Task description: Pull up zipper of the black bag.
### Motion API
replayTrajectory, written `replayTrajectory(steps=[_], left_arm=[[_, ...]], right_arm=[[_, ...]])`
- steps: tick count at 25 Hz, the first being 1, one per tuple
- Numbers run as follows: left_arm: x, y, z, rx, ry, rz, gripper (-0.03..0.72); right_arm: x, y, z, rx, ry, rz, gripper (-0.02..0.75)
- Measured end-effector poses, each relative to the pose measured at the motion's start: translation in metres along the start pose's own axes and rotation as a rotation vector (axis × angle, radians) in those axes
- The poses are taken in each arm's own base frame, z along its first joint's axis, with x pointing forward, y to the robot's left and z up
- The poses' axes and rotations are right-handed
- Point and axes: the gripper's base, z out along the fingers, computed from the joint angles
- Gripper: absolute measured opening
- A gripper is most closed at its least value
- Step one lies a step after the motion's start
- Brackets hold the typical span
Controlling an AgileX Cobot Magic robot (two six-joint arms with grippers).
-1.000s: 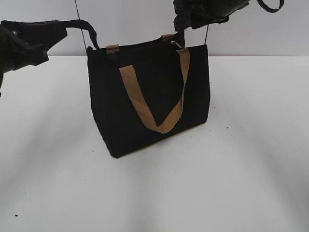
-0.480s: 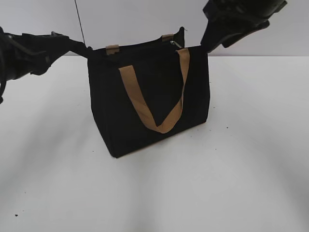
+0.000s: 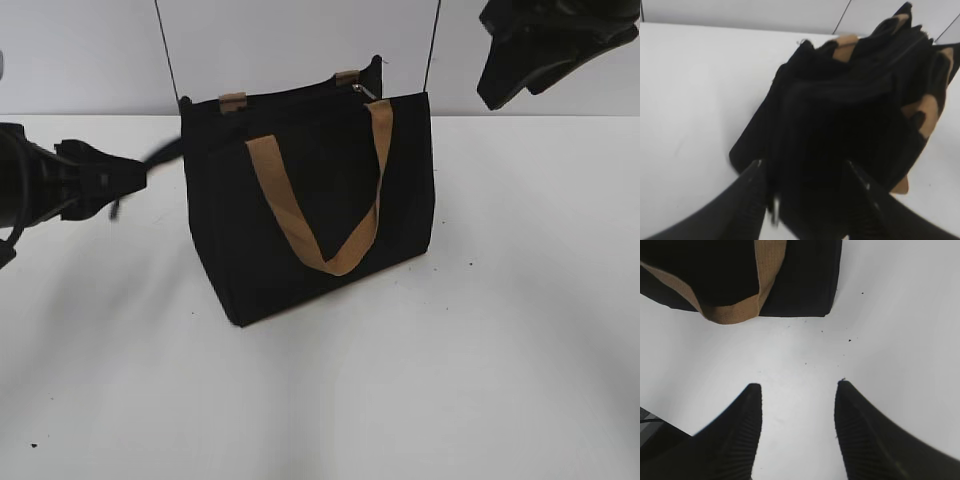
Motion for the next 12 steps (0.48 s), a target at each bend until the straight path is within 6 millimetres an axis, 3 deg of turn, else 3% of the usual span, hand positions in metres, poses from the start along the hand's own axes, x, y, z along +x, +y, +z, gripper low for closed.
replayTrajectory(steps=[8,12], left_arm=[[0.013,0.003,-0.001,-0.037,0.146,-0.009,0.377],[0.018,0.003,-0.003,-0.023,0.210,0.137,0.376]], right_arm=[[0.002,0.001,-0.010,0.015,-0.023,-0.005,0.363],[0.003,0.001,-0.011,0.016,-0.024,-0.001,0.363]])
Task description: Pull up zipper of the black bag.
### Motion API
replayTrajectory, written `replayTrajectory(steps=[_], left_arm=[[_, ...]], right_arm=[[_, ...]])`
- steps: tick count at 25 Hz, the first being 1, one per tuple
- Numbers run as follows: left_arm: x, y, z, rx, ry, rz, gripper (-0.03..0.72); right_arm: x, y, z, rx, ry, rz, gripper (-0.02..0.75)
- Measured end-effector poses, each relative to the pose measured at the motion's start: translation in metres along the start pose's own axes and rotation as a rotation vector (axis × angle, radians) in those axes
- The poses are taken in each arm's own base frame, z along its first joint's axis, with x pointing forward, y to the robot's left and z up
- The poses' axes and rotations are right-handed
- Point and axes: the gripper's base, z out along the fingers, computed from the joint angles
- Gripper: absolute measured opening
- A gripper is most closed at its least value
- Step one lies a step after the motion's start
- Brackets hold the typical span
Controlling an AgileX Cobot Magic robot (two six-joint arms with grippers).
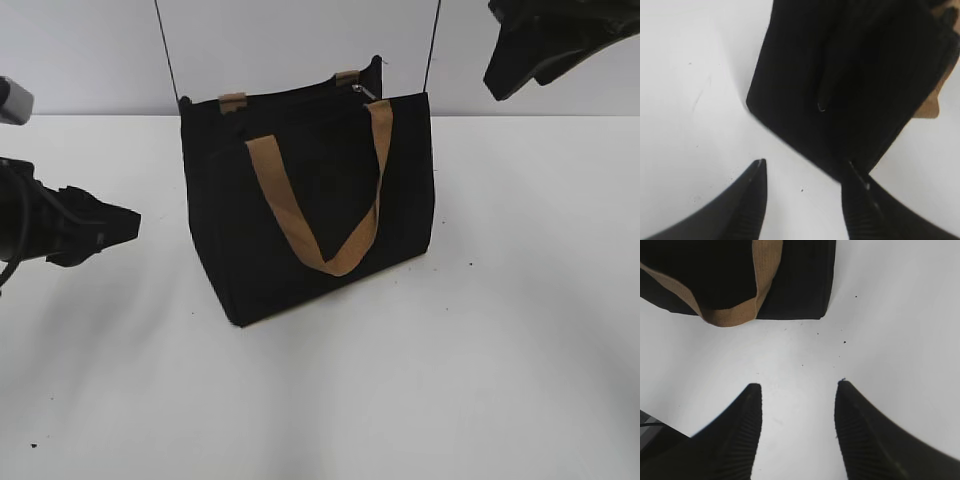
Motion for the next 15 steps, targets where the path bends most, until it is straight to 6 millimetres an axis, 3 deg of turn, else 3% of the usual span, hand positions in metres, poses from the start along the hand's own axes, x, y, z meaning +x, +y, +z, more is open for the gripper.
replayTrajectory(steps=[2,8,11,15], left_arm=[[0.002,0.000,-0.001,-0.007,0.023,0.019,0.376],[-0.008,0.010,-0.004,-0.092,-0.004,-0.151,0.376],[-0.013,0.024,-0.009,-0.143,-0.034,-0.190,0.376],[-0.014,0.056,-0.021,-0.252,-0.070,-0.265,0.376]], right_arm=[[0.001,0.000,-0.003,0.001,-0.007,0.006,0.363],[0.004,0.003,-0.017,0.006,-0.044,0.032,0.363],[0.012,0.006,-0.031,0.008,-0.072,0.060,0.363],[0.038,0.012,-0.048,0.009,-0.090,0.082,0.363]])
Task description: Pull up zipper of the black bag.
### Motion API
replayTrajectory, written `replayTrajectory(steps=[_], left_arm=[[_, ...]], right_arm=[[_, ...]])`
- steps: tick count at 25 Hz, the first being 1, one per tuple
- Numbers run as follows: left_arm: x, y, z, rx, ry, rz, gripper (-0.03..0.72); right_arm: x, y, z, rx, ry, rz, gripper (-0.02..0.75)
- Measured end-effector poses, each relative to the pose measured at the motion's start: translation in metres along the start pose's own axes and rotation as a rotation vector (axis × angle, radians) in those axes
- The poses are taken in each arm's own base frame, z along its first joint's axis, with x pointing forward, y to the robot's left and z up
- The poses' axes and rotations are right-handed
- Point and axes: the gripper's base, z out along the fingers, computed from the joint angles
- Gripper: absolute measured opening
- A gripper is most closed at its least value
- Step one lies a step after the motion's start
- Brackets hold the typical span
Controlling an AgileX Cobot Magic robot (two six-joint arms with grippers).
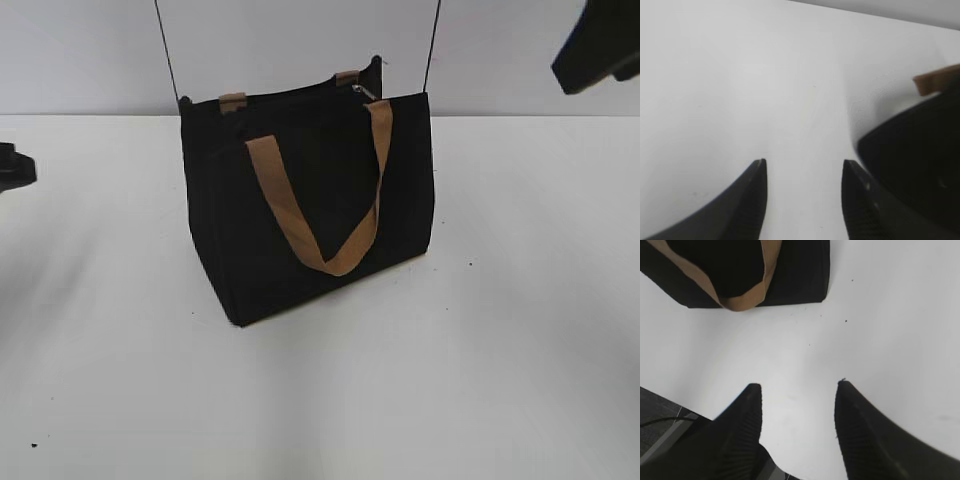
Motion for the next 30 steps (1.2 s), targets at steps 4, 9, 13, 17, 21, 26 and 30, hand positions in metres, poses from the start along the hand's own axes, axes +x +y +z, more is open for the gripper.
replayTrajectory(steps=[4,9,13,17,21,26,30], left_arm=[[-0.004,0.032,-0.007,-0.095,-0.030,-0.079,0.376],[-0.005,0.044,-0.011,-0.110,-0.036,-0.115,0.376],[-0.004,0.039,-0.011,-0.055,-0.022,-0.115,0.376],[-0.003,0.036,-0.011,-0.017,-0.013,-0.115,0.376],[-0.003,0.034,-0.011,0.007,-0.006,-0.114,0.376],[-0.003,0.033,-0.011,0.013,-0.005,-0.114,0.376],[-0.003,0.032,-0.011,0.020,-0.003,-0.114,0.376]], right_arm=[[0.033,0.004,-0.016,0.000,-0.010,0.016,0.363],[0.076,0.008,-0.030,0.000,-0.023,0.046,0.363],[0.118,0.011,-0.033,0.000,-0.023,0.041,0.363],[0.165,0.013,-0.037,0.002,-0.073,0.029,0.363],[0.203,0.014,-0.028,0.008,-0.131,0.022,0.363],[0.248,0.015,-0.014,0.011,-0.191,0.016,0.363],[0.271,0.017,-0.019,0.019,-0.333,-0.013,0.363]])
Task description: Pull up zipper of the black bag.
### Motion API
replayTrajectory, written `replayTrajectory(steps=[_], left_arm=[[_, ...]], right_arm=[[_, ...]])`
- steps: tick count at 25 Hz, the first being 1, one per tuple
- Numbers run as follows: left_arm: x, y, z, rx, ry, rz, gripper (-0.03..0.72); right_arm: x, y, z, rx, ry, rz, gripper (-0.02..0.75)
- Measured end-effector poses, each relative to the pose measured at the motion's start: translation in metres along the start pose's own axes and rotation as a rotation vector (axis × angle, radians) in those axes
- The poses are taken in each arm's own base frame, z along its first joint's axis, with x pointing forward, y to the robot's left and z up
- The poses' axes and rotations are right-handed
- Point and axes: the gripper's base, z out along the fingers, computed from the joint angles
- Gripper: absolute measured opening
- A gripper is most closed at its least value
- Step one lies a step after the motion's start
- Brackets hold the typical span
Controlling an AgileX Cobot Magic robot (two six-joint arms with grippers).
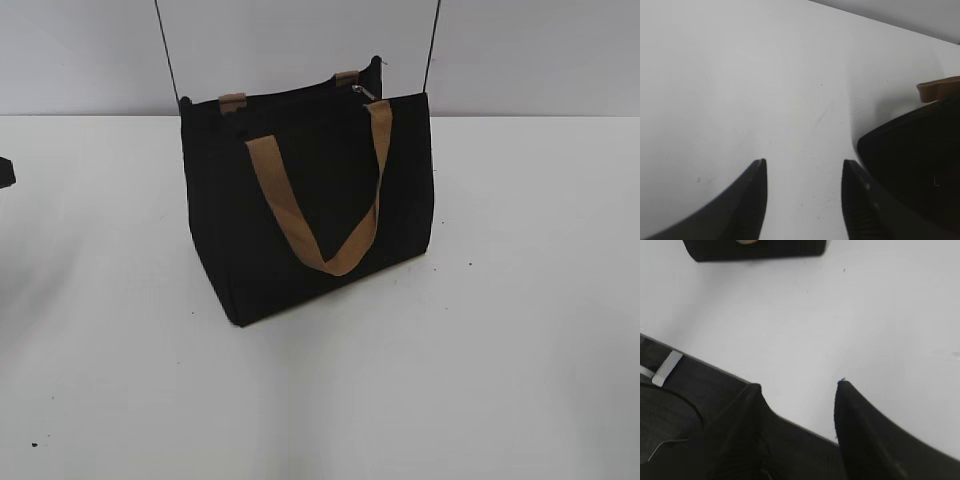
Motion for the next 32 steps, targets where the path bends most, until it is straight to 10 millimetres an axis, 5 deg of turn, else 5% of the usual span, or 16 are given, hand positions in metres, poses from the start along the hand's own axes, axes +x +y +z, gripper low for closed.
replayTrajectory(steps=[7,22,32], left_arm=[[0.001,-0.003,0.000,0.036,0.011,0.000,0.376],[0.003,-0.010,-0.001,0.110,0.035,0.000,0.376],[-0.001,0.002,0.000,-0.022,-0.007,0.000,0.376]], right_arm=[[0.022,0.003,-0.021,0.011,-0.207,-0.076,0.363],[0.022,0.004,-0.022,0.023,-0.214,-0.068,0.363],[0.019,0.006,-0.018,0.333,-0.226,0.172,0.363]])
